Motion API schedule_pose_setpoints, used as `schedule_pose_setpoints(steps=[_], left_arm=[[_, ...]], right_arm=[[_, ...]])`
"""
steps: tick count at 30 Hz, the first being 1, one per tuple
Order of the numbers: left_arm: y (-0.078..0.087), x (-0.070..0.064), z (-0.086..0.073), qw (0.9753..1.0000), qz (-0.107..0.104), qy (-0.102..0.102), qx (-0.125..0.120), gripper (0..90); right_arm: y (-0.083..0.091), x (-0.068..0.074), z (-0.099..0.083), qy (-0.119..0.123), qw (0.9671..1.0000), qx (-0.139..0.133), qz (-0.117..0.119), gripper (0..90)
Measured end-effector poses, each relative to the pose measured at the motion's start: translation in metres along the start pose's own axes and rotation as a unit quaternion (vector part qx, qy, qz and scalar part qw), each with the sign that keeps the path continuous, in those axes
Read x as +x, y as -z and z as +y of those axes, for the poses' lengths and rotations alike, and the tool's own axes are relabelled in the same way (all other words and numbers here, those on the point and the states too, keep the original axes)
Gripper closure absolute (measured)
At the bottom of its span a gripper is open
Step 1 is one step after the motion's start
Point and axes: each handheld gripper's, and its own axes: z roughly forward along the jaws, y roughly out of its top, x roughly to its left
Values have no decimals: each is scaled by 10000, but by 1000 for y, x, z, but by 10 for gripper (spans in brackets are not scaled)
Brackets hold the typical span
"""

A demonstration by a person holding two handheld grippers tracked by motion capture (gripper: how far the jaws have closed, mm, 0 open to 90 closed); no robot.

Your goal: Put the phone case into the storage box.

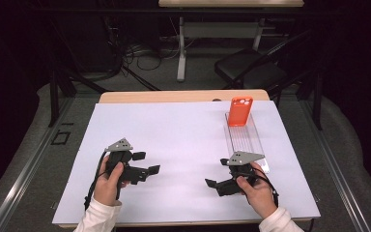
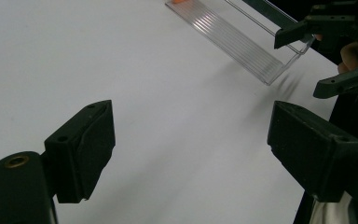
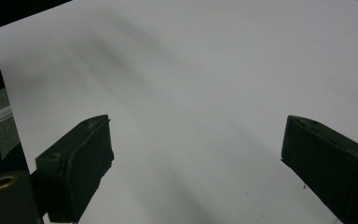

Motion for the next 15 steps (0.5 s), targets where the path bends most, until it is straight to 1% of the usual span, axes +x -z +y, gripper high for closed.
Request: schedule_pose_setpoints(steps=[3,6,15], left_arm=[[1,1,-1,10000,30,0,16,152],[0,2,-1,10000,19,35,9,152],[0,2,-2,10000,24,41,-4,152]], right_arm=[[-1,0,0,0,10000,0,22,81],[-2,1,-1,5,10000,28,27,81],[-3,2,-2,29,10000,63,29,81]])
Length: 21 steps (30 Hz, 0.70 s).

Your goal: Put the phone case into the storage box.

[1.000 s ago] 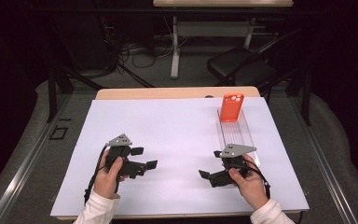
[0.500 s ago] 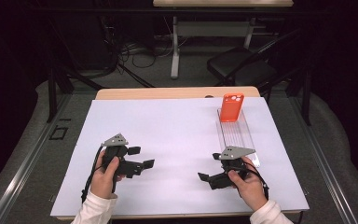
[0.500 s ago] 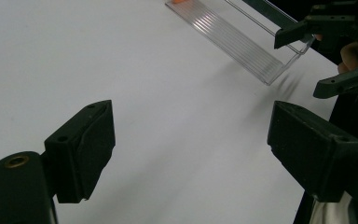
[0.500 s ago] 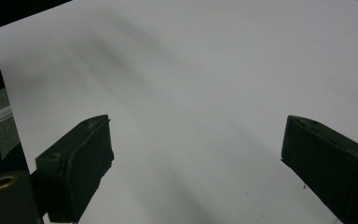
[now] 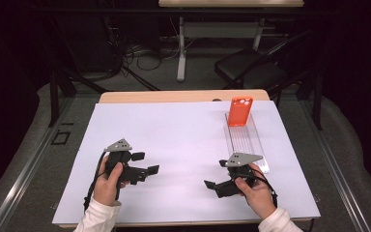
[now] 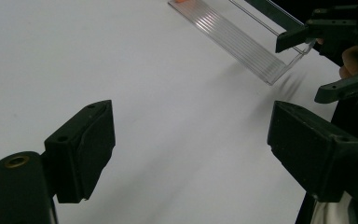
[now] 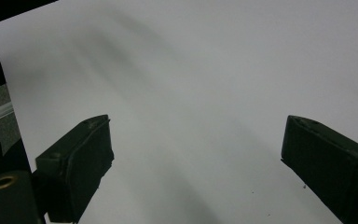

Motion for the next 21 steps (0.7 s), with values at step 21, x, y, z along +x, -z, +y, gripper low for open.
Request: schedule_pose_setpoints(steps=[21], left_arm=[[-1,0,-1,10000,2,11,4,152]], right_arm=[[-2,1,-1,8,10000,23,10,81]])
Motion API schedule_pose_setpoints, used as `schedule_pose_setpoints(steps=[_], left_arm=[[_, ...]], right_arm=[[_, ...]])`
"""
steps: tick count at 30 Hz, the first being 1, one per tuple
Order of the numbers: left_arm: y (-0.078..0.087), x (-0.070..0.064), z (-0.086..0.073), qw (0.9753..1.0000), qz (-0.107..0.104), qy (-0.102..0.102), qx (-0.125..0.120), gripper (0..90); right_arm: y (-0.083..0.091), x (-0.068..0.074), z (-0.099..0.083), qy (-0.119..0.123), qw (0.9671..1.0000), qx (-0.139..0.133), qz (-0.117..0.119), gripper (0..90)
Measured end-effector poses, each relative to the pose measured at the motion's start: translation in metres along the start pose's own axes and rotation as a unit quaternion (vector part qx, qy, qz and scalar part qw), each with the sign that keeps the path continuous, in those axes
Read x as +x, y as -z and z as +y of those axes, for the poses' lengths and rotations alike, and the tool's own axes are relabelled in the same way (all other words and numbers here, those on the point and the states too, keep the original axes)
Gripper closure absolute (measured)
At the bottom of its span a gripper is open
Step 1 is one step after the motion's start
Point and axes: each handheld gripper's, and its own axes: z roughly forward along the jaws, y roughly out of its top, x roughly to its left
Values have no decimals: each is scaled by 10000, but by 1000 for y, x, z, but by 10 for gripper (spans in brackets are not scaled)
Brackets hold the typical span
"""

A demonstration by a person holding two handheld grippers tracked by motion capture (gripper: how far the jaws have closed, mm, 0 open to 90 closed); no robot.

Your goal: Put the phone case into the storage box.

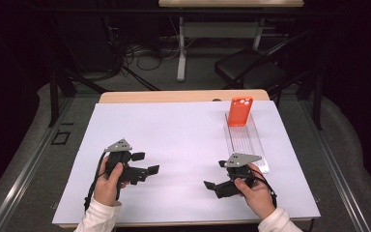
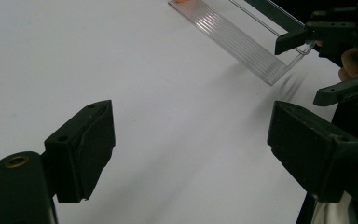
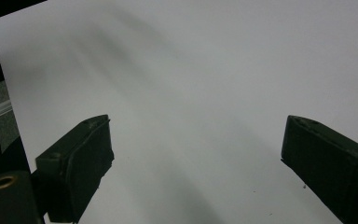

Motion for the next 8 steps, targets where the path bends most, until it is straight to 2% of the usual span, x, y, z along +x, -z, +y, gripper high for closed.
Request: schedule_pose_setpoints(steps=[8], left_arm=[[0,0,0,10000,1,4,-3,152]], right_arm=[[1,0,0,8,10000,5,-2,81]])
